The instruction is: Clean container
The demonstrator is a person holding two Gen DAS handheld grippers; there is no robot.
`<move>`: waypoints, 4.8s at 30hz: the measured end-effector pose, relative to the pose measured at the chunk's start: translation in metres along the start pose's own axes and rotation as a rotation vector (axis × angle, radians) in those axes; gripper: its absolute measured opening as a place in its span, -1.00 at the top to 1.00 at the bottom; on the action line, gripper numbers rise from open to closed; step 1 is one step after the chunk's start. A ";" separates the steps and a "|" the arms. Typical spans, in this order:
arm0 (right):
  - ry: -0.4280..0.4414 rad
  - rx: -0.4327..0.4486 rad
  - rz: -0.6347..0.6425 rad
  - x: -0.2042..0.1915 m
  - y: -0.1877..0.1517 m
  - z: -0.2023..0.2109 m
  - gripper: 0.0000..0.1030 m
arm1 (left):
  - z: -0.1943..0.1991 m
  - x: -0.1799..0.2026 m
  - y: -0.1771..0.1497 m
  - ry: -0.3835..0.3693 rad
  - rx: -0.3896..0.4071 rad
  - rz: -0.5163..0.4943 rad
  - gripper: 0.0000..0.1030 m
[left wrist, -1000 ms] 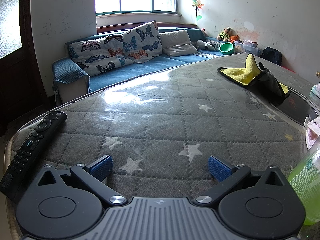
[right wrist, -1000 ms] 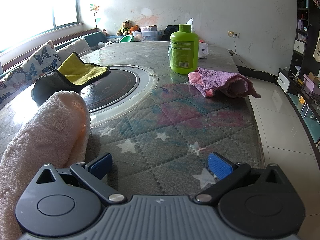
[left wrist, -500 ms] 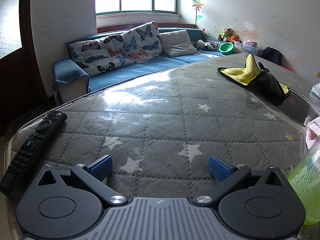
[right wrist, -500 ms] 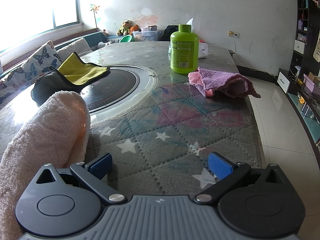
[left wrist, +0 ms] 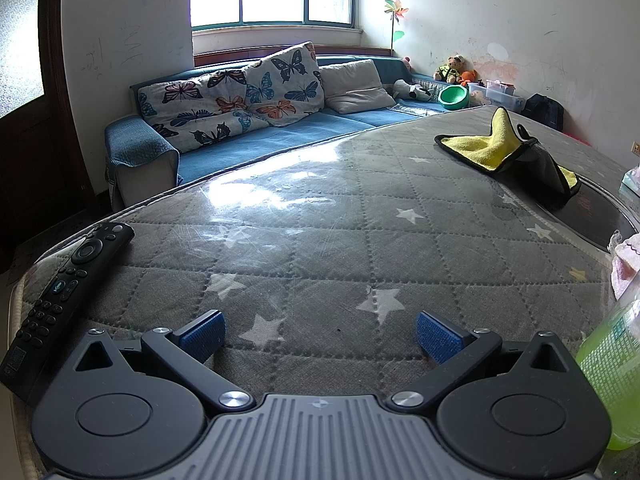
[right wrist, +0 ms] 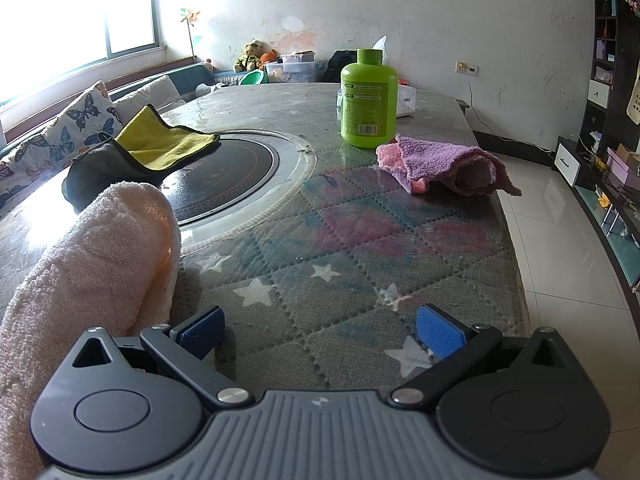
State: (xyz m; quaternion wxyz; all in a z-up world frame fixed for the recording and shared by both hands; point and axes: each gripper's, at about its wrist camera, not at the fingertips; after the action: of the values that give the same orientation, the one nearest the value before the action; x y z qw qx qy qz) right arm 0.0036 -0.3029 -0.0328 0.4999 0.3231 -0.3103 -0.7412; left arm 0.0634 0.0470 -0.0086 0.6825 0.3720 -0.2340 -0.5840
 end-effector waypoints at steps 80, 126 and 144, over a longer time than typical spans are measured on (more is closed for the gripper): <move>-0.011 -0.007 0.011 -0.001 0.000 0.000 -1.00 | 0.000 -0.001 -0.001 0.003 0.000 -0.003 -1.00; -0.012 -0.008 0.013 -0.009 0.000 -0.005 -1.00 | -0.006 -0.012 -0.003 0.005 0.001 -0.007 -1.00; -0.012 -0.008 0.013 -0.008 0.000 -0.004 -1.00 | -0.006 -0.013 -0.003 0.006 0.001 -0.007 -1.00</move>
State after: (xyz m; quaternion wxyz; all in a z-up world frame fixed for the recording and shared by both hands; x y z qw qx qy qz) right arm 0.0095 -0.2959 -0.0338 0.5042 0.3144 -0.3124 -0.7412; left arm 0.0632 0.0606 -0.0132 0.6809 0.3749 -0.2311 -0.5852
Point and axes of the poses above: each gripper's, at about its wrist camera, not at the fingertips, and z roughly against the way its jaws point, x to its right, y to its top, and after that the axes turned 11 degrees about y, right-handed
